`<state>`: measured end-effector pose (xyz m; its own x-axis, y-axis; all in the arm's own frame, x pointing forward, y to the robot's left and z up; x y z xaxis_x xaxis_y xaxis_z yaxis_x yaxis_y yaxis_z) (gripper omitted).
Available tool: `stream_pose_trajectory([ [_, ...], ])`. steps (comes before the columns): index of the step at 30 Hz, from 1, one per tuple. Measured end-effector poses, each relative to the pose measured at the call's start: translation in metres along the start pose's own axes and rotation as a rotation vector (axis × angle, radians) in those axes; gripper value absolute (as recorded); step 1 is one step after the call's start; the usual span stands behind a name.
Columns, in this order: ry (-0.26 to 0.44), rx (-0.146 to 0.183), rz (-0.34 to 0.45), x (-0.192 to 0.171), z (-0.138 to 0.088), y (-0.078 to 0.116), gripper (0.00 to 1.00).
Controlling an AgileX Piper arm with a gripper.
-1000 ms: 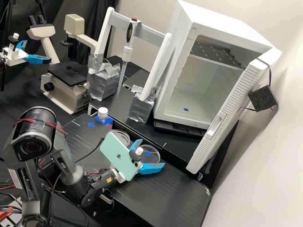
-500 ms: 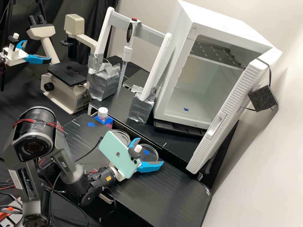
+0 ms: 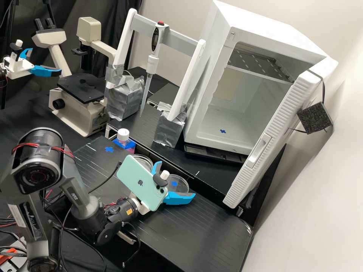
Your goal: Open the lid
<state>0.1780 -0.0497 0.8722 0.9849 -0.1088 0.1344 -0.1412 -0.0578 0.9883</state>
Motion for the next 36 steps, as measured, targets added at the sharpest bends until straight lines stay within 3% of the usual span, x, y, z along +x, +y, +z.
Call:
stream_pose_trajectory([
  [15,0.069,0.049,0.086,-0.011,-0.020,0.016,1.00],
  [20,0.150,0.039,0.123,-0.019,-0.039,0.020,1.00],
  [27,0.327,0.039,0.092,-0.032,-0.076,-0.006,1.00],
  [30,0.351,0.075,0.123,-0.034,-0.084,-0.013,1.00],
  [36,0.387,0.154,0.091,-0.034,-0.094,-0.023,1.00],
])
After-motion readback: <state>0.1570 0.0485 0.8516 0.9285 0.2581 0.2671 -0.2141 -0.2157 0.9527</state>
